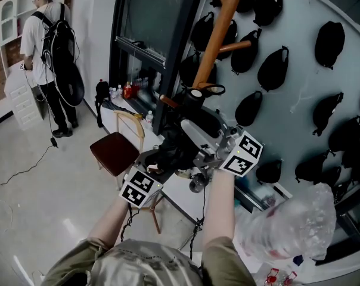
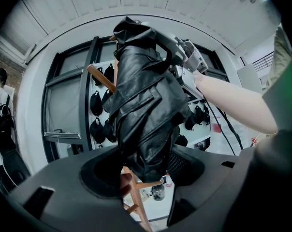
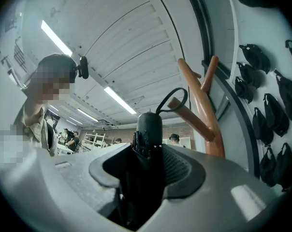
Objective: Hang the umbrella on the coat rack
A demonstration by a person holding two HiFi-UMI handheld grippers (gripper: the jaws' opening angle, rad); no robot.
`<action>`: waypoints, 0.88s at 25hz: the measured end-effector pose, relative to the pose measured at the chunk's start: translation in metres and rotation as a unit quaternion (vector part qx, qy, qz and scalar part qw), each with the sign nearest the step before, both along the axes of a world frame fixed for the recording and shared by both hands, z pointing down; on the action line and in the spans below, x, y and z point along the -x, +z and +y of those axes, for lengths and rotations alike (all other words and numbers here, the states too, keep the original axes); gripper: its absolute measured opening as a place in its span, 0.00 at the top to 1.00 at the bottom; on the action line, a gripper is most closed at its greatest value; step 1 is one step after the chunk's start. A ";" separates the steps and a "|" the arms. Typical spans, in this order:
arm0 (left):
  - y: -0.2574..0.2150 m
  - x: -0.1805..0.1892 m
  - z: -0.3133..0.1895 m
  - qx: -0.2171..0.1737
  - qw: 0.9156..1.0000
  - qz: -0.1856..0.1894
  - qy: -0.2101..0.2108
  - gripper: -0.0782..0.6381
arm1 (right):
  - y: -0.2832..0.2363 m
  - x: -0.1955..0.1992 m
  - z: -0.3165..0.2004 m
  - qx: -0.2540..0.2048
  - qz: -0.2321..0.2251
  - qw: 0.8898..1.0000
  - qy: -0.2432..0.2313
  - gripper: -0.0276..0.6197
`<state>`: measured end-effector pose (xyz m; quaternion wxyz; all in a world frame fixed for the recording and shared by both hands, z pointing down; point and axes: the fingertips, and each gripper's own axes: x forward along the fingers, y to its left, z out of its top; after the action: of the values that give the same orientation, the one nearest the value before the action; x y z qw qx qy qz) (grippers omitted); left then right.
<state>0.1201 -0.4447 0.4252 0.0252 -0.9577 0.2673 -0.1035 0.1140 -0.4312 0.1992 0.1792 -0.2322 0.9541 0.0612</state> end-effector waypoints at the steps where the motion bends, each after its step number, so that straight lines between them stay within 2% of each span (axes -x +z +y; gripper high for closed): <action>1: 0.002 0.000 -0.002 0.002 1.000 -0.003 0.002 0.53 | 0.000 -0.001 -0.003 0.004 -0.001 1.000 0.002 0.66; 9: 0.015 -0.002 -0.011 0.021 1.000 -0.016 0.005 0.53 | 0.011 -0.009 -0.023 0.036 -0.012 0.999 0.011 0.66; 22: 0.051 -0.009 -0.011 0.052 0.998 -0.017 0.010 0.52 | 0.050 -0.020 -0.040 0.086 -0.015 0.996 0.034 0.66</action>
<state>0.1296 -0.4553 0.4767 -0.0193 -0.9583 0.2517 -0.1336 0.1344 -0.4711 0.2488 0.1712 -0.2797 0.9445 -0.0184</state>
